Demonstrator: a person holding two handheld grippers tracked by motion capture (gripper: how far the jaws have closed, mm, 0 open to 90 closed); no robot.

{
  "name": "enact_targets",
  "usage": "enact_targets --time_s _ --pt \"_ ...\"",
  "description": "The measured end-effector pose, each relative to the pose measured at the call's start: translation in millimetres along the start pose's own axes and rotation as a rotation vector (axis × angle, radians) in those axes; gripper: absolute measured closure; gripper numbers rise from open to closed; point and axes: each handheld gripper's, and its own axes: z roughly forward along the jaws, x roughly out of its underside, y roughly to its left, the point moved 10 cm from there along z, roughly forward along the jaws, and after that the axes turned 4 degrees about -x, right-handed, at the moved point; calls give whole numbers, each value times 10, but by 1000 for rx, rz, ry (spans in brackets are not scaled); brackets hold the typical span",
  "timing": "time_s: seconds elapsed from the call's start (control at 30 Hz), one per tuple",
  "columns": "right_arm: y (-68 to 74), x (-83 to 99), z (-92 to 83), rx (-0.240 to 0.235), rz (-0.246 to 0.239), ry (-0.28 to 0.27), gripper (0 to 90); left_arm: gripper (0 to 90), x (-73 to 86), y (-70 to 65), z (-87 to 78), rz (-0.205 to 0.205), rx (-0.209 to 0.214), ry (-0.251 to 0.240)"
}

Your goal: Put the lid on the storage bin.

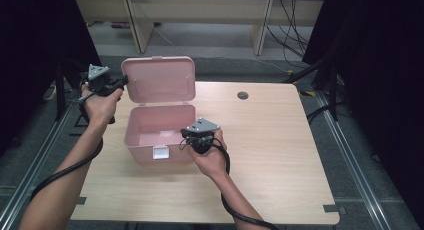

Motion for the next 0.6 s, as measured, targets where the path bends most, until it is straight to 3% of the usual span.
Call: enact_targets --time_s 0.6 --pt "-4 -1 0 2 -1 1 900 885 25 -2 -70 15 -10 -16"
